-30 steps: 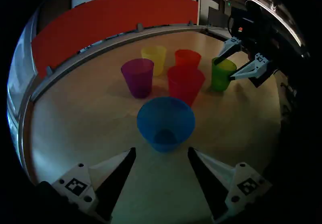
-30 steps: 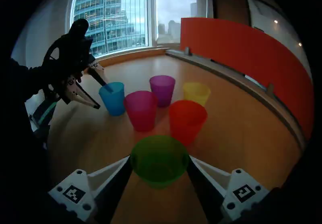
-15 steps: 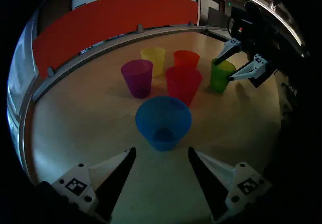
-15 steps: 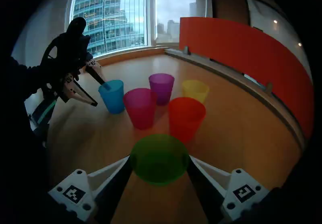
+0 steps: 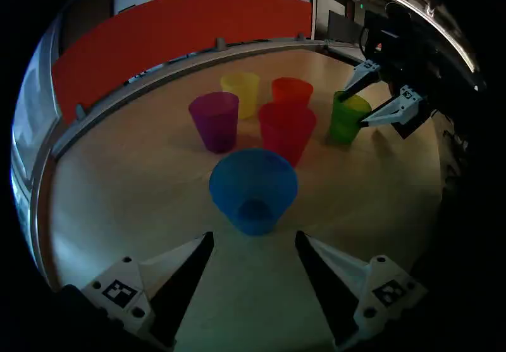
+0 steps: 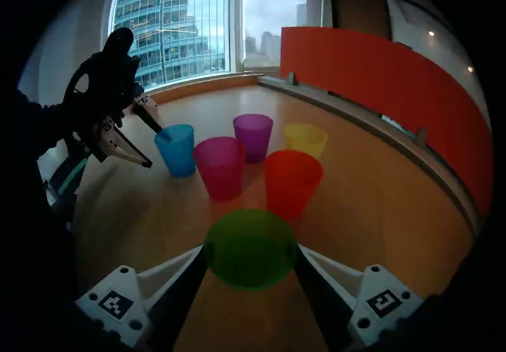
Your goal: Pour water
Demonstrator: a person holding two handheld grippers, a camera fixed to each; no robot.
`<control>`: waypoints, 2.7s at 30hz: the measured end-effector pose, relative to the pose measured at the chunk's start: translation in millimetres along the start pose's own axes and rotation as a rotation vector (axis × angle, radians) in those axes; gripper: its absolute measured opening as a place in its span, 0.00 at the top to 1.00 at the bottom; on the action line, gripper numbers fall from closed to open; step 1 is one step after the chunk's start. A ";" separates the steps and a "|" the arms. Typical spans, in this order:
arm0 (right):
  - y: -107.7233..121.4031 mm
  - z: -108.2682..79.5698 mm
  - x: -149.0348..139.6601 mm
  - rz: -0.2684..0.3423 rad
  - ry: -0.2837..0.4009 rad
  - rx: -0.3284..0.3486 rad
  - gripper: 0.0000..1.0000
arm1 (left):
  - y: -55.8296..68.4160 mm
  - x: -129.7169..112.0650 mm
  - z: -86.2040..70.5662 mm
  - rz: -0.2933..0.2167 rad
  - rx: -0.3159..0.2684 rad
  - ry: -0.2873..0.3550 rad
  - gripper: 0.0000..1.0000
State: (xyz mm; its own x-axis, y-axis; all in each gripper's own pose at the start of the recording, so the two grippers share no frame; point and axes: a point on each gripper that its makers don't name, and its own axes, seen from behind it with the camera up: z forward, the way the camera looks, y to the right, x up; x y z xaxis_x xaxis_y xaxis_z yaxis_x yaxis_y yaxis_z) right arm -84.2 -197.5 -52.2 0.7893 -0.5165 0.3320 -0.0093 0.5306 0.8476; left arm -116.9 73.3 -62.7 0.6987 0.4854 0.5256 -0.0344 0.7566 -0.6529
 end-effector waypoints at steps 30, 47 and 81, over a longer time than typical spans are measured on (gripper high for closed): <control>4.4 -19.9 -20.4 0.035 -0.009 -0.052 0.00 | -6.2 -4.4 -12.5 -0.031 0.031 0.010 0.04; 16.7 -69.9 -30.4 0.080 0.062 -0.190 0.00 | -27.4 3.5 -39.9 -0.095 0.135 0.094 0.04; 69.8 -138.9 28.2 0.215 0.392 -0.536 0.00 | -88.0 54.2 -106.2 -0.231 0.439 0.441 0.04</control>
State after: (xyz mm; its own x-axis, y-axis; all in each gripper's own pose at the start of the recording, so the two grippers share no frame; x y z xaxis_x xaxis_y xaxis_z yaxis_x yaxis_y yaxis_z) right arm 22.6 -81.7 -41.1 0.9682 -0.1354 0.2102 0.0343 0.9046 0.4248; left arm -0.1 -13.5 -34.6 0.9467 0.1348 0.2925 -0.0711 0.9732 -0.2186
